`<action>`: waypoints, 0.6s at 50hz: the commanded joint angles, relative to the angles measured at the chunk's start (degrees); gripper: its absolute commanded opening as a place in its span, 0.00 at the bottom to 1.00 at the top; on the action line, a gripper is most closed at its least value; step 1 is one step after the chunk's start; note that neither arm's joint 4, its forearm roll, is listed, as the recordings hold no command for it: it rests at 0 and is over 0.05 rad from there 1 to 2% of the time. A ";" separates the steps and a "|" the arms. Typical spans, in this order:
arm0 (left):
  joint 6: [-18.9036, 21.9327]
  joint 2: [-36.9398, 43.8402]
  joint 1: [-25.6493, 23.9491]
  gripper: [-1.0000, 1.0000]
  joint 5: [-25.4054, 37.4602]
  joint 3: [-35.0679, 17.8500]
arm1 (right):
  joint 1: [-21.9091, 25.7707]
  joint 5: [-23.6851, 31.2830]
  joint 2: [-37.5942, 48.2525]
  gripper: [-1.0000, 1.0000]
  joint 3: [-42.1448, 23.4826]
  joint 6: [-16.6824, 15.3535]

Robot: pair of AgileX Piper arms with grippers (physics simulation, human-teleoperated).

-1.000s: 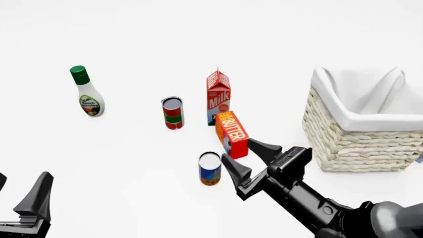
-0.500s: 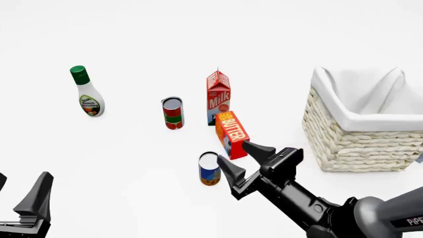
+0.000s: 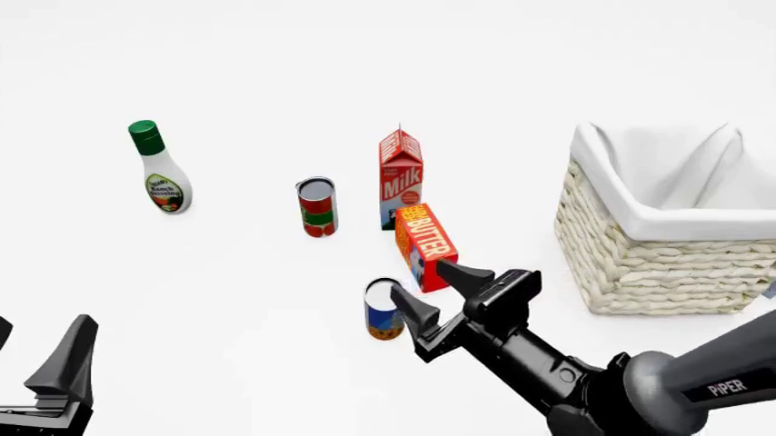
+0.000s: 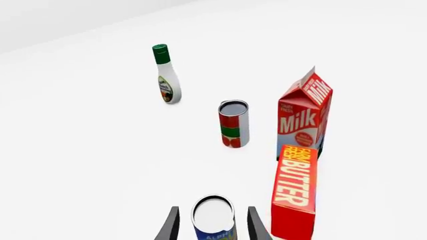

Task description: Pick the alphabet soup and place it in the basket.

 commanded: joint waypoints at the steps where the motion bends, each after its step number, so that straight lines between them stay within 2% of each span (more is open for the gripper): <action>1: 0.00 0.00 0.00 1.00 0.00 0.00 | 0.01 -0.03 2.09 1.00 -1.39 0.32; 30: 0.00 0.00 0.00 1.00 0.00 0.00 | -0.06 -0.08 7.29 1.00 -4.57 0.89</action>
